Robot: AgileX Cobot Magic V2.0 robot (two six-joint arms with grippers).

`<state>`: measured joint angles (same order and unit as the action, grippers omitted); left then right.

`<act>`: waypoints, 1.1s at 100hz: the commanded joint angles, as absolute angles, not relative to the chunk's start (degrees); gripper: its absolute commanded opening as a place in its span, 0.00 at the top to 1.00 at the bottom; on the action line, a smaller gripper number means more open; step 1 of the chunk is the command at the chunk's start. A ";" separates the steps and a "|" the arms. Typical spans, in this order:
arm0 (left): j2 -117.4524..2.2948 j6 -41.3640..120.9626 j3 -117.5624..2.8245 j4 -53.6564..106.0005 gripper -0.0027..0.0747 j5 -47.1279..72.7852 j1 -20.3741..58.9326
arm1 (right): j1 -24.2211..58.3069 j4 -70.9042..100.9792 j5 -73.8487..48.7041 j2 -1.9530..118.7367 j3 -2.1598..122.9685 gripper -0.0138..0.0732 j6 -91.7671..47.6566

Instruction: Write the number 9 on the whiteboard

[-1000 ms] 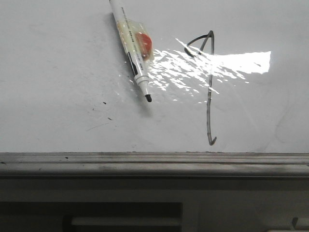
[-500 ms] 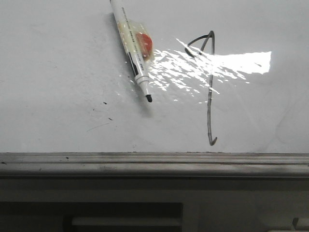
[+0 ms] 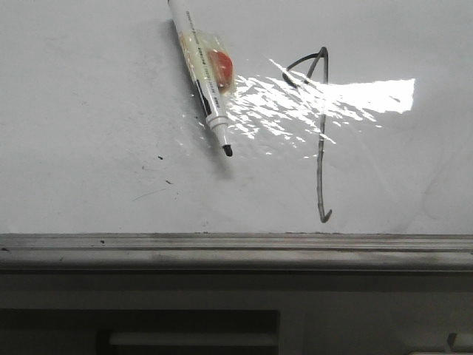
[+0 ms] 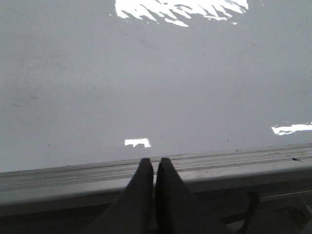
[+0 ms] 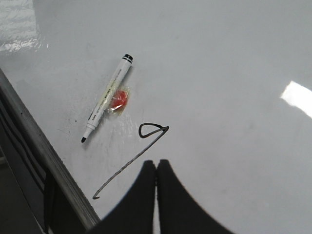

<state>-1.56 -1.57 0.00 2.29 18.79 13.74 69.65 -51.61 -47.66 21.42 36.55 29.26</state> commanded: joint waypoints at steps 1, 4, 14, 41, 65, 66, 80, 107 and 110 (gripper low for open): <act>-2.09 -2.29 1.11 2.99 0.99 15.83 13.63 | 69.75 -54.64 -44.91 21.94 37.83 0.90 29.40; -2.09 -2.29 1.11 2.99 0.99 15.83 13.63 | 69.75 -54.64 -44.91 21.94 37.83 0.90 29.40; -2.09 -2.29 1.11 2.99 0.99 15.83 13.63 | 69.75 -54.64 -44.91 21.94 37.83 0.90 29.40; -2.09 -2.29 1.11 2.99 0.99 15.83 13.63 | 69.75 -54.64 -44.91 21.94 37.83 0.90 29.40; -2.09 -2.29 1.11 2.99 0.99 15.83 13.63 | 69.75 -54.64 -45.23 21.76 37.83 0.90 29.40; -2.09 -2.29 1.11 2.99 0.99 15.83 13.63 | 69.75 -54.64 -45.26 21.76 37.83 0.90 29.40; -2.09 -2.29 1.11 2.99 0.99 15.83 13.63 | 69.39 -54.78 -46.70 21.68 36.66 0.90 29.40; -2.09 -2.29 1.11 2.99 0.99 15.83 13.63 | 47.06 -39.65 -27.62 21.68 28.62 0.90 25.04; -2.09 -2.29 1.11 2.99 0.99 15.83 13.63 | 43.39 -36.91 -23.33 21.68 26.99 0.90 23.64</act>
<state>-1.53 -1.57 -0.10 2.29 18.88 13.74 52.77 -41.29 -36.07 21.29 28.95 27.33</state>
